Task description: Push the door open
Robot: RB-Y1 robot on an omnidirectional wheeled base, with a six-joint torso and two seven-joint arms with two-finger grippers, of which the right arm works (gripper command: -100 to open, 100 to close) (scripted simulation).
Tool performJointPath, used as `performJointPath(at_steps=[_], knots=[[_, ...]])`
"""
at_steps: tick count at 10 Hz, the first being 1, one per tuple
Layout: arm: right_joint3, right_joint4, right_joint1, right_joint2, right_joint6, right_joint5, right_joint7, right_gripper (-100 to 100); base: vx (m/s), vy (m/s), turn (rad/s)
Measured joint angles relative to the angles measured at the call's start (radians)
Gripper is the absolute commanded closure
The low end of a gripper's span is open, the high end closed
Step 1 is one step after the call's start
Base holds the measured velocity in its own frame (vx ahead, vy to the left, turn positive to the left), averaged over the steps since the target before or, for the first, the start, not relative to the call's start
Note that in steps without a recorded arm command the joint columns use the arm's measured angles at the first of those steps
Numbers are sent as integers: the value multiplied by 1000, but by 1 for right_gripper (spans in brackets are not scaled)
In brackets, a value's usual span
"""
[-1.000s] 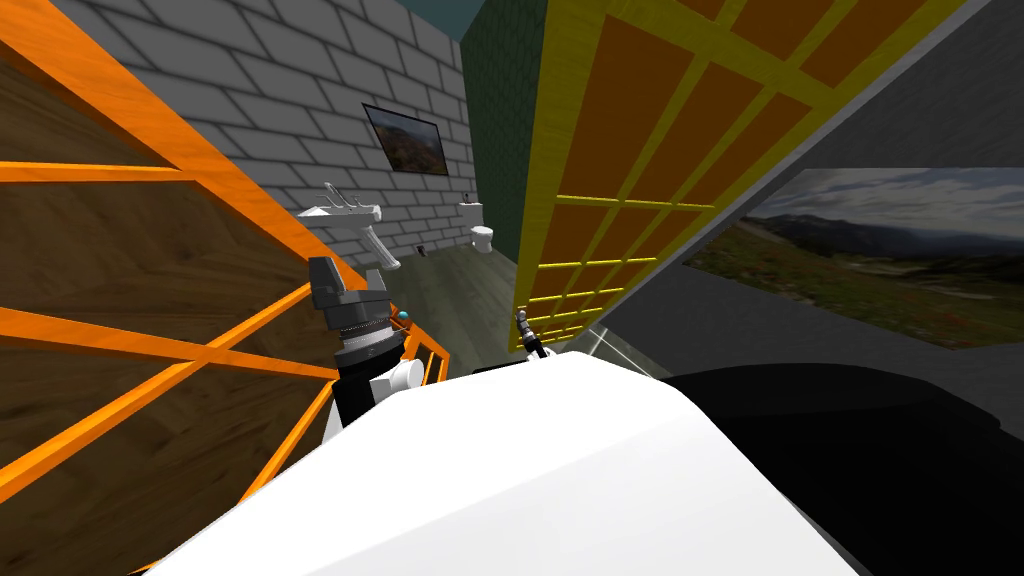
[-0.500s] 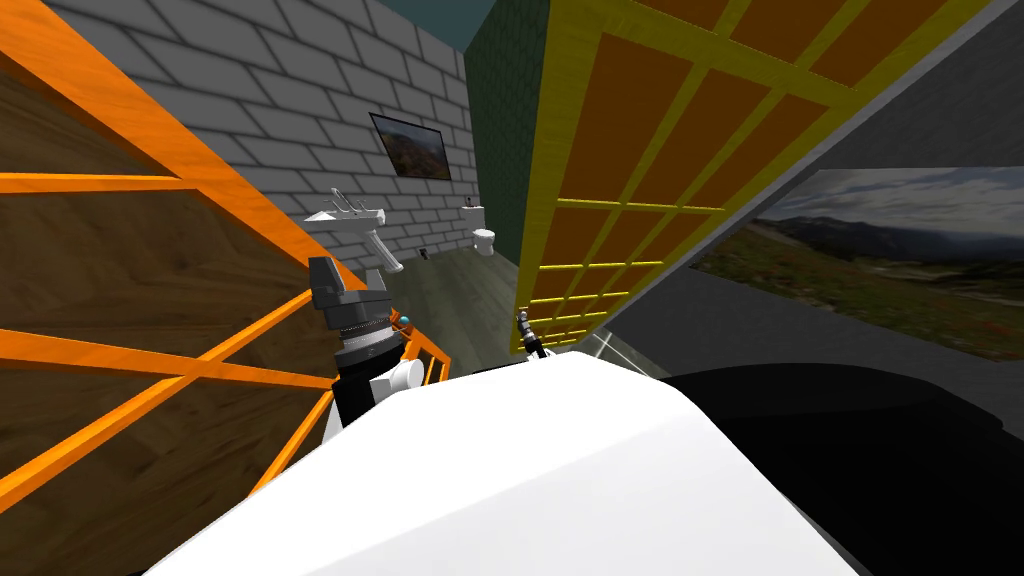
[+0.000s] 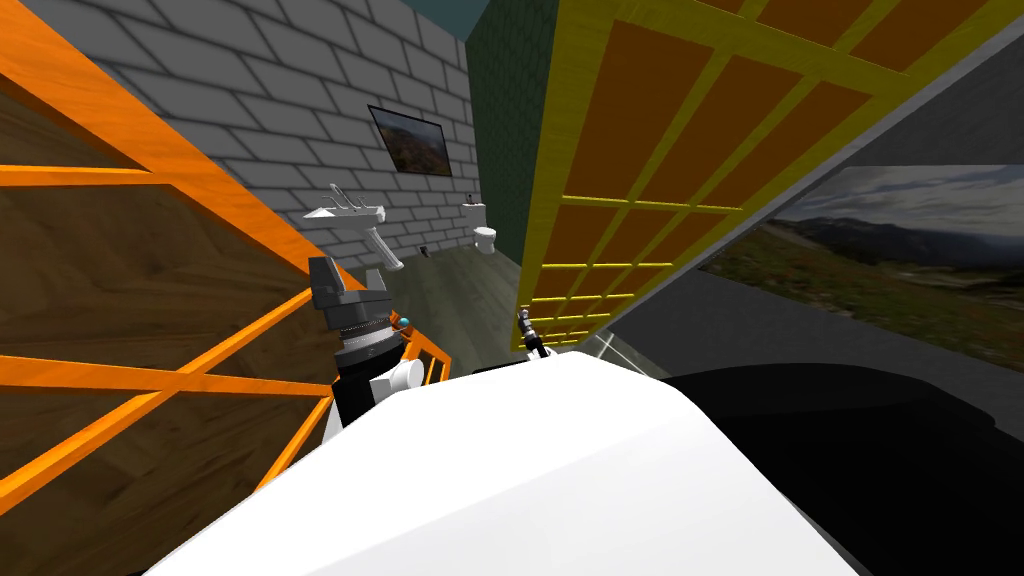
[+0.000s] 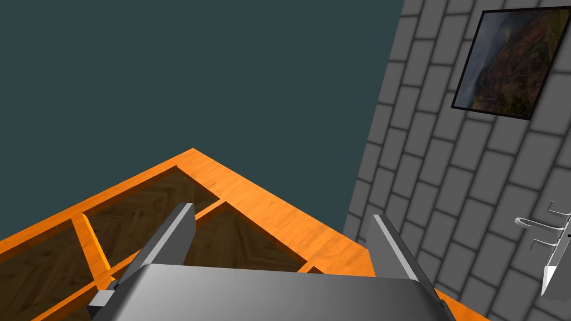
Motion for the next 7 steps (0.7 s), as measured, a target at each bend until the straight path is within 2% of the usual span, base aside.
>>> performJointPath(at_steps=[1,2,3,4,5,6,7], knots=[[-4,-3,1,0,0,-10,-18,100,112,19,53],[-12,20,-12,-1,-12,-22,-45,100,74,30,17],[-13,16,-8,-7,-20,-26,-63,100,71,20,-7],[-21,42,-24,-4,-34,-35,-76,100,42,2,-17],[-29,113,-65,0,-69,-42,-89,100,18,-11,-6],[-28,88,-52,1,-55,-42,-86,100,-3,-10,3],[-27,90,-53,1,-49,-41,-85,100,-15,-4,44]])
